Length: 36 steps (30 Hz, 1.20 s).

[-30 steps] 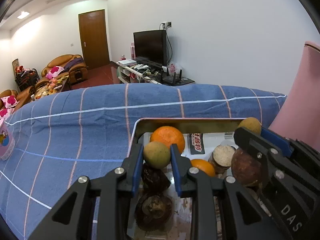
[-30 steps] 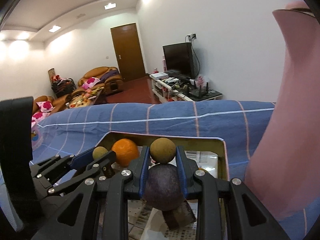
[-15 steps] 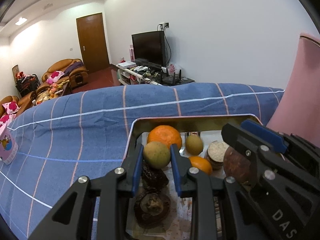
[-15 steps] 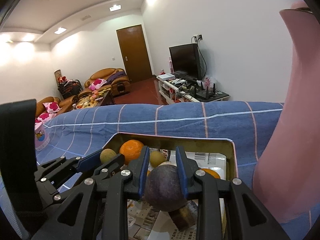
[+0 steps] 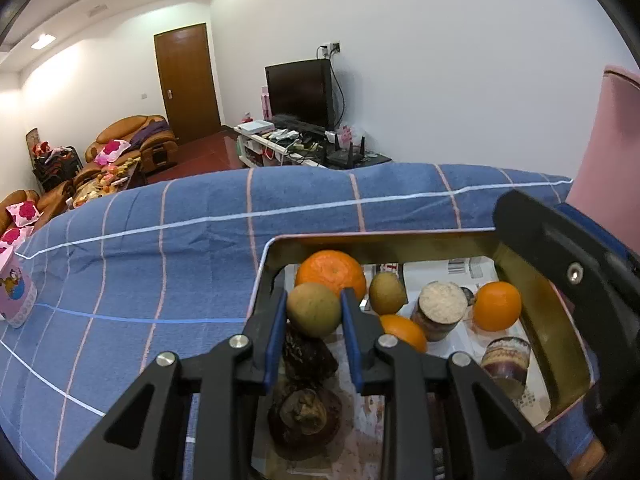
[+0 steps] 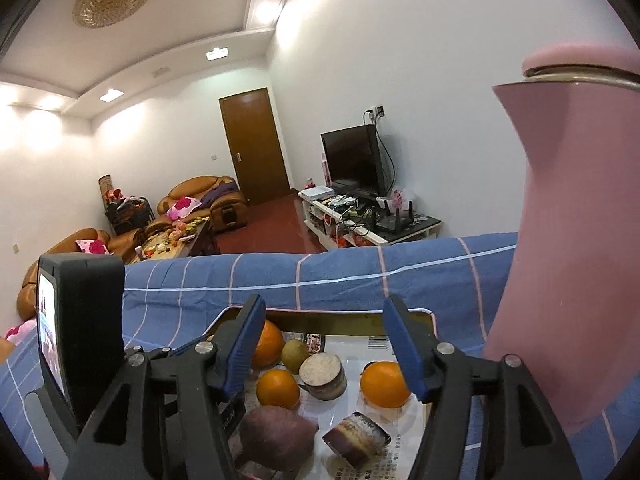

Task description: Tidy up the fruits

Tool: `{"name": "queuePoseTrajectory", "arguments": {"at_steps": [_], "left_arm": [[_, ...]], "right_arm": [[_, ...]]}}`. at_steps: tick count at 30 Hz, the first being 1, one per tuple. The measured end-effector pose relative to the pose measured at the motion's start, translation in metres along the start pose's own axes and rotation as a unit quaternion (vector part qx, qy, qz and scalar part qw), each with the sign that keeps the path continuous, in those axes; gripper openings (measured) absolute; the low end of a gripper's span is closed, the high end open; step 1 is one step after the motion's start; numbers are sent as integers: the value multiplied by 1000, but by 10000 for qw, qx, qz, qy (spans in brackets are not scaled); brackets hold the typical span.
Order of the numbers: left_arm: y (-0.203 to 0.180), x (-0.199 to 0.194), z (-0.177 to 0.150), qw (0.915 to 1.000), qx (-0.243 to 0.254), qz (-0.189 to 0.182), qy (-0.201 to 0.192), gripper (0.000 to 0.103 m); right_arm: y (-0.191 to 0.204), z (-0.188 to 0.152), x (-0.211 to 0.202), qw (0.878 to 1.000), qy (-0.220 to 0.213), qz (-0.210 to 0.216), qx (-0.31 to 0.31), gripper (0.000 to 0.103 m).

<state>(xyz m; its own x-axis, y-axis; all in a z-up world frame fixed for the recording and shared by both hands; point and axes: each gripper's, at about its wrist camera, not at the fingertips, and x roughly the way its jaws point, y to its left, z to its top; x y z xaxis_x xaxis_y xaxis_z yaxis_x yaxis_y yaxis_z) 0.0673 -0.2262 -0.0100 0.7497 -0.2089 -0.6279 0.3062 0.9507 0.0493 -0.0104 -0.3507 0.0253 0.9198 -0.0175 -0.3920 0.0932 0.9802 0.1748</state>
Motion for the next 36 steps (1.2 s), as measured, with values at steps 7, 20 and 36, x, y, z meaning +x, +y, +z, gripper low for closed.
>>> {"name": "queuePoseTrajectory", "arguments": {"at_steps": [7,20,36], "left_arm": [[-4,10,1,9997,-11,132,217,35],[-21,3,-3,9990,273,-264,237,103],[-7,-26,-14,9943,331,920,-431,103]], "right_arm": [[-1,-2,-5,9988,-75,-490,-51,63],[-5,-1,-3,9963,38,-855,-13,72],[3,-6,-17,9902,-295,-1318,-364,79]]}}
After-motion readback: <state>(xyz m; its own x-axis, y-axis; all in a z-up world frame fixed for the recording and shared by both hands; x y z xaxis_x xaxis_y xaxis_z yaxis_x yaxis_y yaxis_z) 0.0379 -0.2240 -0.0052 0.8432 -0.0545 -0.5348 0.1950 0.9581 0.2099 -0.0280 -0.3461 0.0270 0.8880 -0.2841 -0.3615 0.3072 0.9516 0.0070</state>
